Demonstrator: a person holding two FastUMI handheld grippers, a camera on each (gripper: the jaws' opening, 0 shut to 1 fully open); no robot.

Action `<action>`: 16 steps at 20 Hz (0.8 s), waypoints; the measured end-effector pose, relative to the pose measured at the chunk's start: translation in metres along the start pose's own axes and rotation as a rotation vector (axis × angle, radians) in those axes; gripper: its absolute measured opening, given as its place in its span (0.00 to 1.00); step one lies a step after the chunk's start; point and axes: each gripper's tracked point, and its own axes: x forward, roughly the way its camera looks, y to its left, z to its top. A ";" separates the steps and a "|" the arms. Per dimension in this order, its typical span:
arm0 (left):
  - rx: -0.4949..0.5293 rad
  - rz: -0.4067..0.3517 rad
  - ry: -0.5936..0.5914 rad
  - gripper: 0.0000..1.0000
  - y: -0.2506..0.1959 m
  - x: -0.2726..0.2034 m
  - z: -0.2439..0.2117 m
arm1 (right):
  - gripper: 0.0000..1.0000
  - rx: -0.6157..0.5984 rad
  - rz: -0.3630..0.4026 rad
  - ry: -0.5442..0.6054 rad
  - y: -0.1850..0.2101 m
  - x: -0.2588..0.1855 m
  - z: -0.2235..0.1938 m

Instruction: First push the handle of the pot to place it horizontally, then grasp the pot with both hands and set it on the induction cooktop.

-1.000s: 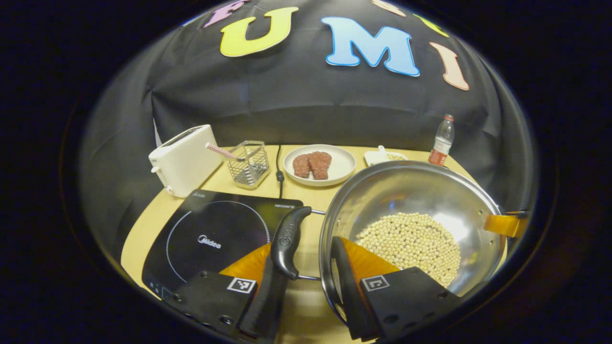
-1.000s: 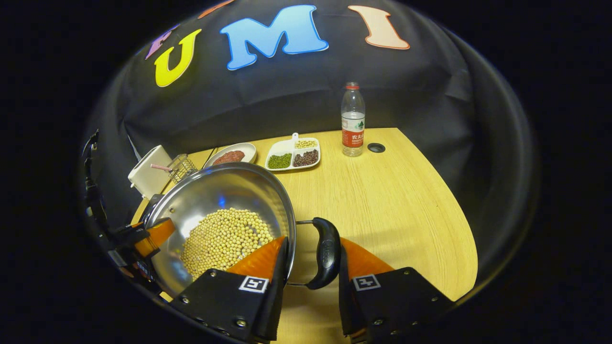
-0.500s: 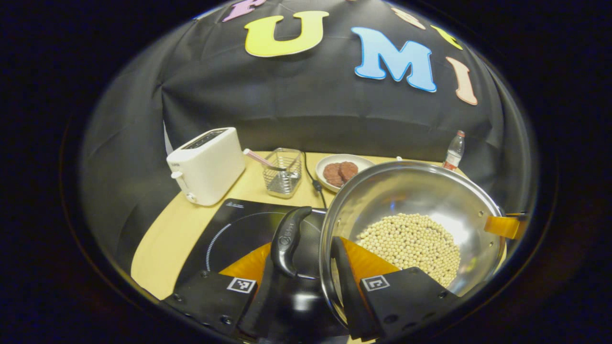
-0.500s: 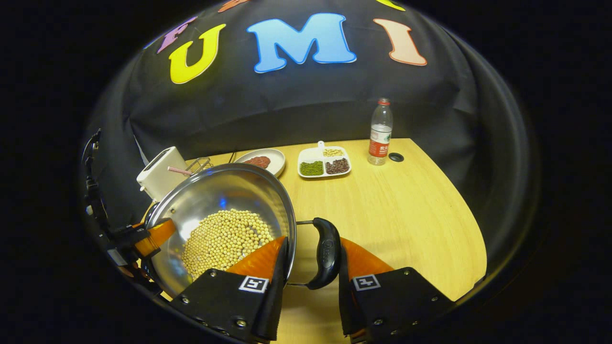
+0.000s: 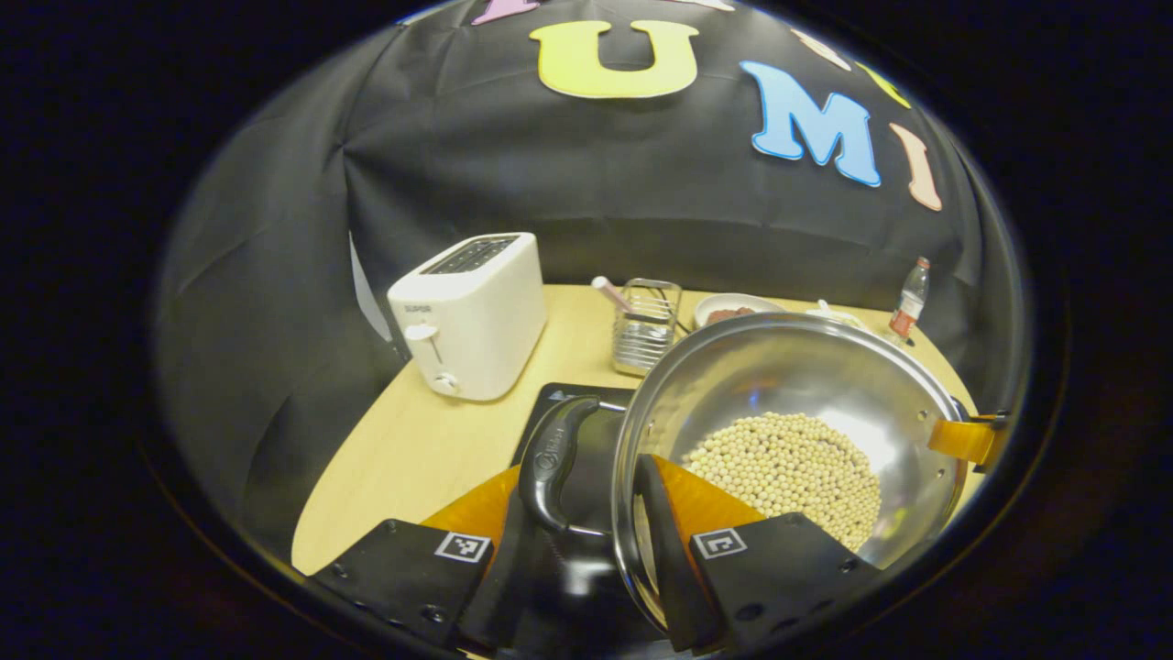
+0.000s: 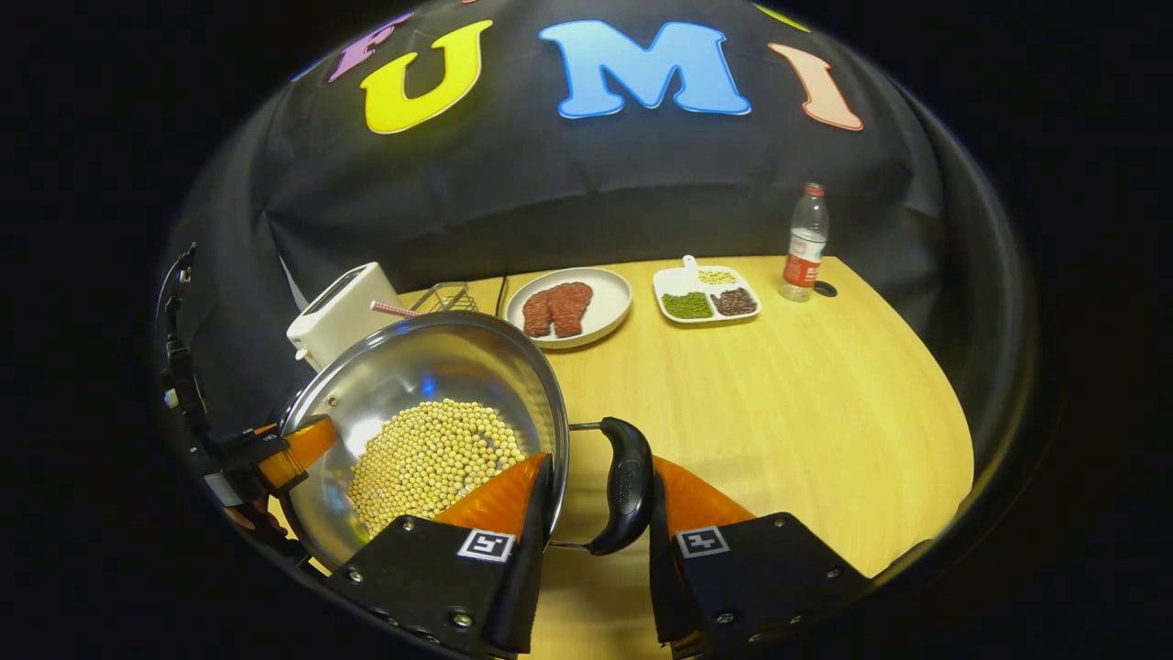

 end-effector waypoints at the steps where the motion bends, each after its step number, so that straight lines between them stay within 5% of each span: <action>1: -0.006 0.005 0.006 0.66 0.011 0.004 -0.002 | 0.49 -0.005 0.005 0.005 0.011 0.004 -0.001; 13: -0.064 0.032 0.027 0.63 0.074 0.022 -0.026 | 0.49 -0.017 0.032 0.032 0.065 0.030 -0.012; 16: -0.025 0.069 -0.016 0.70 0.077 0.015 -0.018 | 0.54 -0.016 0.069 0.027 0.065 0.028 -0.015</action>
